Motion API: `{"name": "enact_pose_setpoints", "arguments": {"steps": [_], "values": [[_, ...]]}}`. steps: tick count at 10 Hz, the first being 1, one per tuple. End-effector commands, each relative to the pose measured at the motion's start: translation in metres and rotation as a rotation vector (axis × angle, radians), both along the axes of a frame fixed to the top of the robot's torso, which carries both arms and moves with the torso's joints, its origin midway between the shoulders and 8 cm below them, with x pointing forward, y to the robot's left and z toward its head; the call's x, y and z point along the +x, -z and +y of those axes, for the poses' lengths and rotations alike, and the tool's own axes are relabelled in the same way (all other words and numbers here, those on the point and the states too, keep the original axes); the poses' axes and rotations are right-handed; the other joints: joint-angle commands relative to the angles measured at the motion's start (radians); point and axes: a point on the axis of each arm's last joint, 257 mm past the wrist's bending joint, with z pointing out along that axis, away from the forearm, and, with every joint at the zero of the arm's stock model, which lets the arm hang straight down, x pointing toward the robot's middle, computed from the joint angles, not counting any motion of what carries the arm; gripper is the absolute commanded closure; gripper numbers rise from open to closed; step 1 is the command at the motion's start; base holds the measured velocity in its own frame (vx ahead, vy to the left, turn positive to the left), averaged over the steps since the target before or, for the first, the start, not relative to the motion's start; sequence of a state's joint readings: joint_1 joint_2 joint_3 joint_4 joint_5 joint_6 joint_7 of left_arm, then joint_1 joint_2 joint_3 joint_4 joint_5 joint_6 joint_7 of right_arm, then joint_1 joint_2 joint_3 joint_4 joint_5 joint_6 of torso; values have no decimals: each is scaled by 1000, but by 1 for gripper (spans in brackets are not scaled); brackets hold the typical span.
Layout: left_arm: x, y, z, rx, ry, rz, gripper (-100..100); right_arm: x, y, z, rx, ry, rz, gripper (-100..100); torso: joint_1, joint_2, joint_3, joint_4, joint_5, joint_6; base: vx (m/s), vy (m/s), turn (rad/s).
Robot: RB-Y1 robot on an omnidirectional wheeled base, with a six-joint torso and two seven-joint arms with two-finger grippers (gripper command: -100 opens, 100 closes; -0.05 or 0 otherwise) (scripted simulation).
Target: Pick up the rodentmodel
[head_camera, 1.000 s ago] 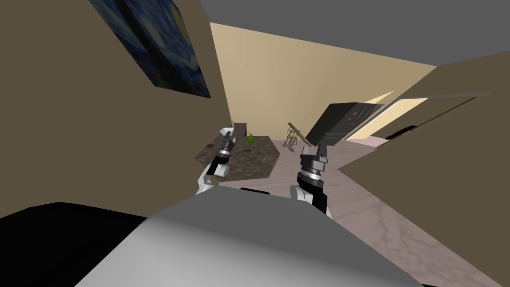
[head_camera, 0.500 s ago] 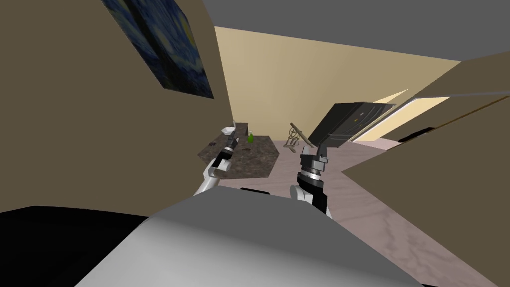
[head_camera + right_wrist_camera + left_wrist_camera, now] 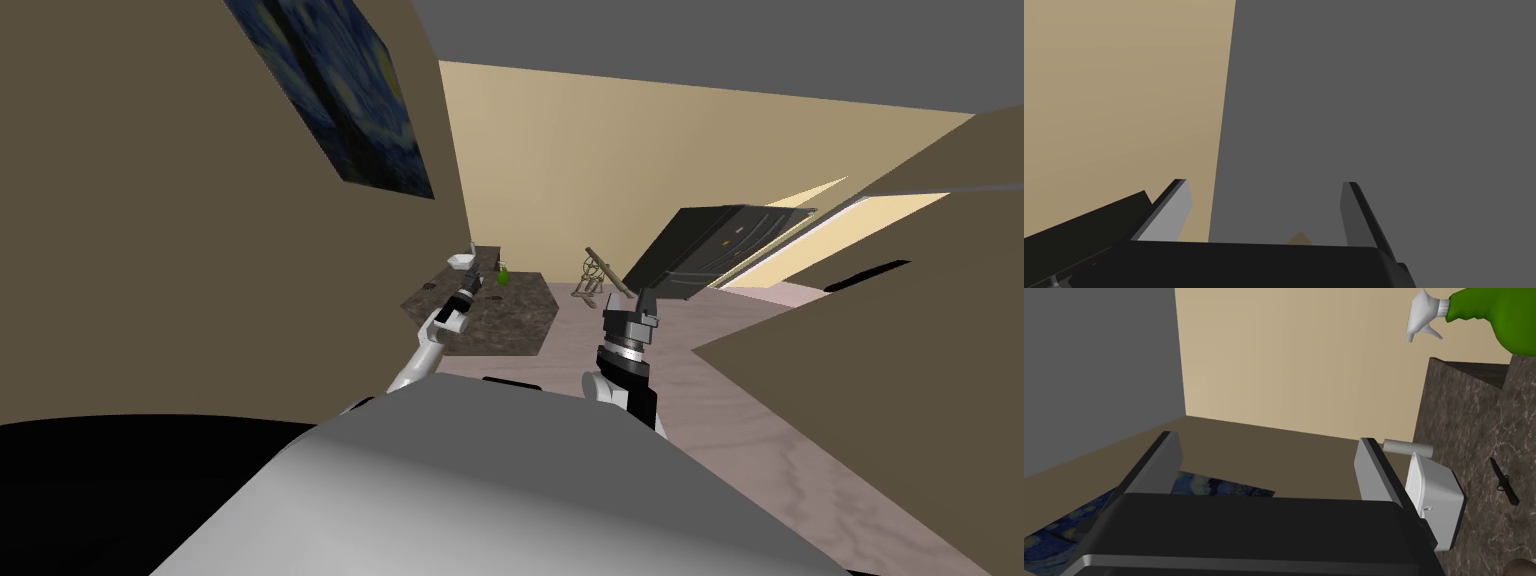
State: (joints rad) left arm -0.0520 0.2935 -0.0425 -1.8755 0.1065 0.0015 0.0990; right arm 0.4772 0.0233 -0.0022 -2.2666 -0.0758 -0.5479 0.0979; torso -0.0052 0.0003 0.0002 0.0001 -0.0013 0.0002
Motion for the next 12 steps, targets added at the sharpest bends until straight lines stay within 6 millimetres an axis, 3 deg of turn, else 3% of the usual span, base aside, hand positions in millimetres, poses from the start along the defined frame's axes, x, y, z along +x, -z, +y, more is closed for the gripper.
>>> {"name": "enact_pose_setpoints", "arguments": {"steps": [1, 7, 12], "values": [[18, 11, -1, 17, -3, 51, -100, 0, 0, 0, 0, 0, 0, 0, 0, 0, 0, 0, 0, 0, -18, -78, 85], [68, 38, 1, 59, -25, 211, -100, 0, 0, 0, 0, 0, 0, 0, 1, -1, -1, 0, 0, 0, -16, -64, 64], [99, 62, 7, 84, -51, 344, -100, 0, 0, 0, 0, 0, 0, 0, 2, -2, -1, -1, 0, 0, -1, -48, 41]]}}
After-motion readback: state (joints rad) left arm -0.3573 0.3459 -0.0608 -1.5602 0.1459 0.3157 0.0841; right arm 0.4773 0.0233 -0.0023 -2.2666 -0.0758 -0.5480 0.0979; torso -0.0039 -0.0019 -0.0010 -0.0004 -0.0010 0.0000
